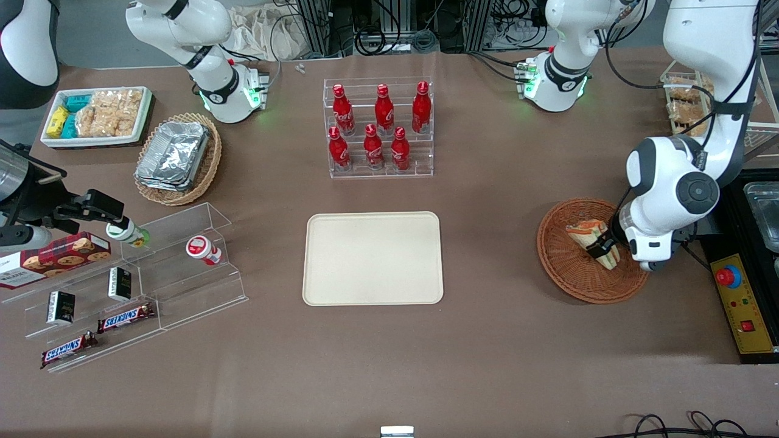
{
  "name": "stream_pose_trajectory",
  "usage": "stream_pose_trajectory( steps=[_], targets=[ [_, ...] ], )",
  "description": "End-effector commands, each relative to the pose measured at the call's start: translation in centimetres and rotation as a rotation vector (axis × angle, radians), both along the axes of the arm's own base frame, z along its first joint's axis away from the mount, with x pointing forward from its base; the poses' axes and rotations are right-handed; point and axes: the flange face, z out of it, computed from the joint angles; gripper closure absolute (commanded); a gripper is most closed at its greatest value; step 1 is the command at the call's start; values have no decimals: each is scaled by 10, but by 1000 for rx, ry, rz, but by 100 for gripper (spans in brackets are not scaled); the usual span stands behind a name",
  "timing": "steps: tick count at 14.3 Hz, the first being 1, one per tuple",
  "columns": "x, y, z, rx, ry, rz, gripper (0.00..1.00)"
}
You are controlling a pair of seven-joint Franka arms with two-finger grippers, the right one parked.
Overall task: Place sandwich from basket to tray
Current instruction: 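Lower the open left gripper over the wrapped sandwich in the basket, then close the left gripper on the sandwich and lift it from the basket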
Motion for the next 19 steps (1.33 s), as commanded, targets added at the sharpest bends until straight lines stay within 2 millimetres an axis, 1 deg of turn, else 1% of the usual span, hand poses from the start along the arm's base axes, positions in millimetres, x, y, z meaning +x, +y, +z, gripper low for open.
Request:
stream_pose_trajectory(
  steps=[1, 2, 3, 4, 5, 6, 9, 11, 13, 14, 16, 17, 18, 19],
  targets=[
    [-7, -3, -12, 2, -18, 33, 8],
    [-6, -3, -13, 1, -23, 33, 21],
    [-6, -4, -16, 1, -20, 36, 43],
    [-6, -4, -16, 1, -20, 43, 71],
    [-5, -4, -15, 2, -23, 50, 91],
    [-4, -3, -13, 3, -26, 60, 100],
    [3, -5, 0, 5, -47, 93, 100],
    [6, -6, 16, 7, -50, 93, 100],
    [19, -3, 57, 13, -55, 90, 100],
    [28, -3, 78, 18, -28, 86, 100],
    [47, -1, 133, 28, 18, 87, 100],
    [54, -5, 164, 27, 25, 75, 100],
    [59, -11, 194, 23, 35, 24, 100],
    [58, -18, 221, 14, 63, -50, 100]
  ],
)
